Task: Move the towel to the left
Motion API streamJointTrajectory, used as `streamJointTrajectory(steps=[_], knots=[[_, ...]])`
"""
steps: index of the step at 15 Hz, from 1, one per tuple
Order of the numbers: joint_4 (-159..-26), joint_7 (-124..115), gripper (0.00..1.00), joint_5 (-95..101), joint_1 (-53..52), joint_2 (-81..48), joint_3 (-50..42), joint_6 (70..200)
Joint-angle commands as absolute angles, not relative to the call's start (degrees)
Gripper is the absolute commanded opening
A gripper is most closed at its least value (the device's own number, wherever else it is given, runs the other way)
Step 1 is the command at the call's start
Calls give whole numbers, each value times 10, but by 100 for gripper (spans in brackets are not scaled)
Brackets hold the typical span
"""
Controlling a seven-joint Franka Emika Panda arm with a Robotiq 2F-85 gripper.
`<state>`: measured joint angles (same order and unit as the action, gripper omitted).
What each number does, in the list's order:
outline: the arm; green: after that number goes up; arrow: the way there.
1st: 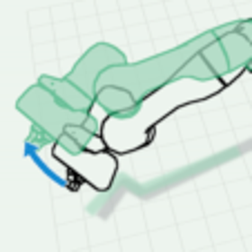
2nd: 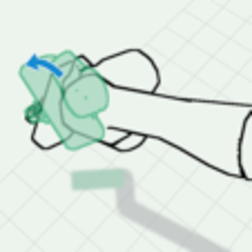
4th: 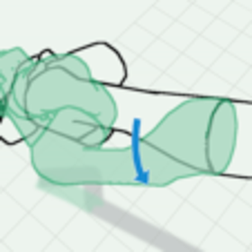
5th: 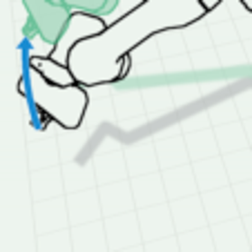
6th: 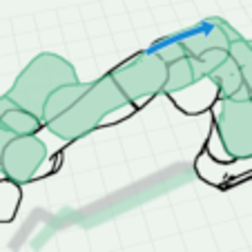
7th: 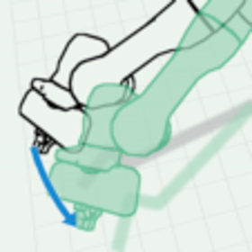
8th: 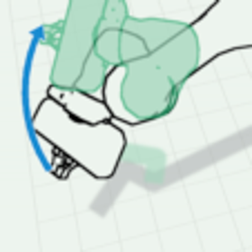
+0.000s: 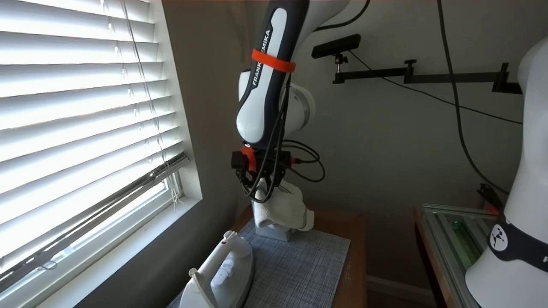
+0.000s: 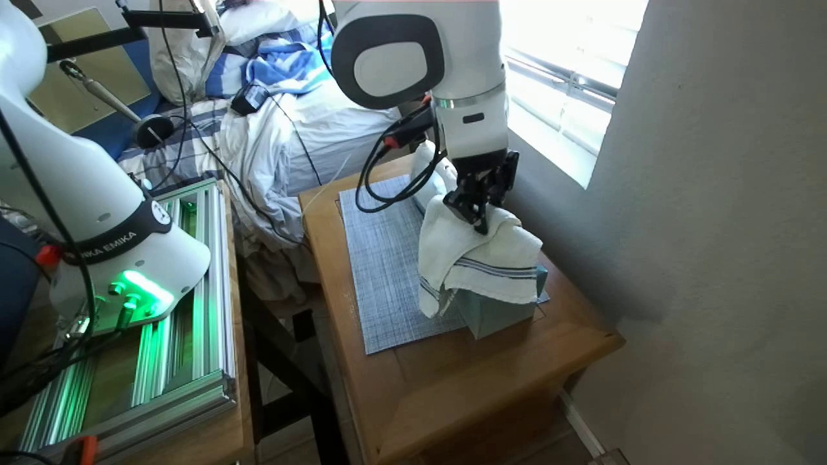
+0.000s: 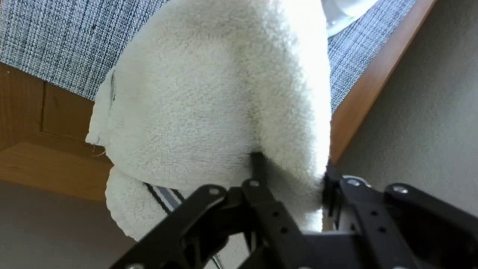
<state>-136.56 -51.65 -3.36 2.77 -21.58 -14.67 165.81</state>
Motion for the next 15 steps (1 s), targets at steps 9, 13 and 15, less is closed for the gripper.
streamJointTrajectory(steps=[9,13,15], knots=[[-1437,-390,2,-33,42,-80,-164,1560],[-1486,-405,2,60,44,41,-185,1542],[-1503,-386,2,68,61,99,-158,1521]])
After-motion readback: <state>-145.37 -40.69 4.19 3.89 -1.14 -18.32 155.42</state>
